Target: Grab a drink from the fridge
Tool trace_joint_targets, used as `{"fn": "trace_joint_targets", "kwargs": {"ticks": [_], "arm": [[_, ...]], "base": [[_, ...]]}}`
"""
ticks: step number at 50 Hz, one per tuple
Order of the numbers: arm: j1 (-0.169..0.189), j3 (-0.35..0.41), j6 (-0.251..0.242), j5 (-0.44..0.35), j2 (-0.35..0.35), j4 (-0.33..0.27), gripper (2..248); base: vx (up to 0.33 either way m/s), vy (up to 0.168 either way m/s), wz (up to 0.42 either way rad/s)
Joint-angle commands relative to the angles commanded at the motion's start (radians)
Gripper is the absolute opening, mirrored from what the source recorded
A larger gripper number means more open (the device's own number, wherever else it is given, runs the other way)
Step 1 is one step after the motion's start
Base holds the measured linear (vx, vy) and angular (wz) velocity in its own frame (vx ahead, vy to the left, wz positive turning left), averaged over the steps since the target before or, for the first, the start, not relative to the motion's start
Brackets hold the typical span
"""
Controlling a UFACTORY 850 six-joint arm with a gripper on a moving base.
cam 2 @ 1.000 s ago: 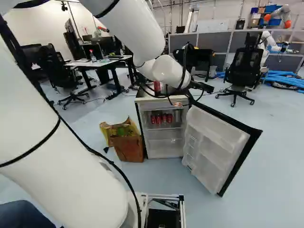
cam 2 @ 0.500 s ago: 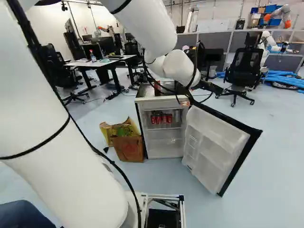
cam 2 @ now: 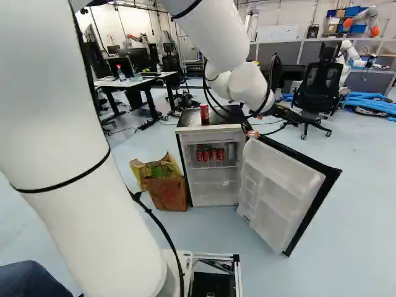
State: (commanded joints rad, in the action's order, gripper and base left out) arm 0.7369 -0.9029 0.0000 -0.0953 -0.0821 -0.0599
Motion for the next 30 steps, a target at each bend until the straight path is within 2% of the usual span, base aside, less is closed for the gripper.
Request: {"fn": "trace_joint_targets", "kwargs": {"ticks": [30], "arm": [[0.023, -0.176, 0.000, 0.117, -0.159, 0.000, 247]], "base": [[0.000, 0.000, 0.000]]}}
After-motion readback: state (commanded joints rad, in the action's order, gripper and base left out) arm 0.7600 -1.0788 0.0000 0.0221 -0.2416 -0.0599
